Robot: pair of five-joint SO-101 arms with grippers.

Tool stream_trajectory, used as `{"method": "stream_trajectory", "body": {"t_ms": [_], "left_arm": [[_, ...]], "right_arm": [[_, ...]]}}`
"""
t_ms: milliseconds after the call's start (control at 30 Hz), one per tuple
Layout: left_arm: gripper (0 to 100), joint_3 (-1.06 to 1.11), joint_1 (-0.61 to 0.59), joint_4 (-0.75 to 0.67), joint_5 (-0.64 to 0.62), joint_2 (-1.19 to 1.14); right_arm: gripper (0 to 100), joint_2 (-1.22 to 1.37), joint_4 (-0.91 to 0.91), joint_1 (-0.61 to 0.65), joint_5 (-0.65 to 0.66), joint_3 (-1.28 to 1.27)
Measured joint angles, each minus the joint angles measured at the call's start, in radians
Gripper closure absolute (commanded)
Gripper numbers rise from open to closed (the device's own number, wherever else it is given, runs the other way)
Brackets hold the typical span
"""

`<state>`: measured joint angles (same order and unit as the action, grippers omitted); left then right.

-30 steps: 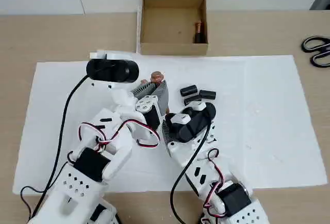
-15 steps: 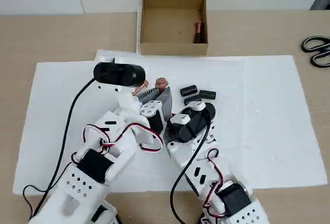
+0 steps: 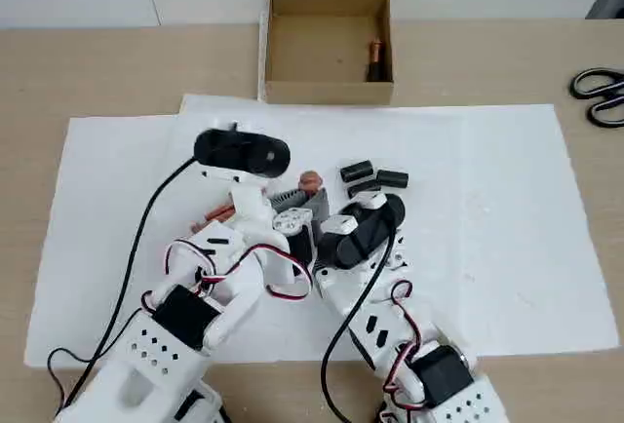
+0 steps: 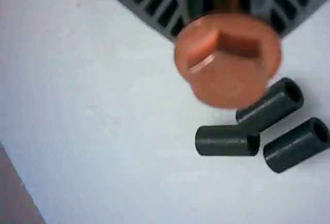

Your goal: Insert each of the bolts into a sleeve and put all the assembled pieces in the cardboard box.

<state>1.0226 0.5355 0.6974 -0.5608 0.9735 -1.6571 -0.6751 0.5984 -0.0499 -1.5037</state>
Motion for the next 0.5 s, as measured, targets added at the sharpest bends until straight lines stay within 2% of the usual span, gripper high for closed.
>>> {"method": "stream_trajectory", "body": {"t_ms": [400, 500], "left_arm": [[98, 0.066, 0.052, 0.018, 0.0, 0.011], [89, 0.066, 0.052, 0.018, 0.0, 0.011]], "right_arm": [[99.5, 0.002, -0.002, 0.0, -0.002, -0.003], [99.5, 0.002, -0.002, 0.0, -0.002, -0.003]]}}
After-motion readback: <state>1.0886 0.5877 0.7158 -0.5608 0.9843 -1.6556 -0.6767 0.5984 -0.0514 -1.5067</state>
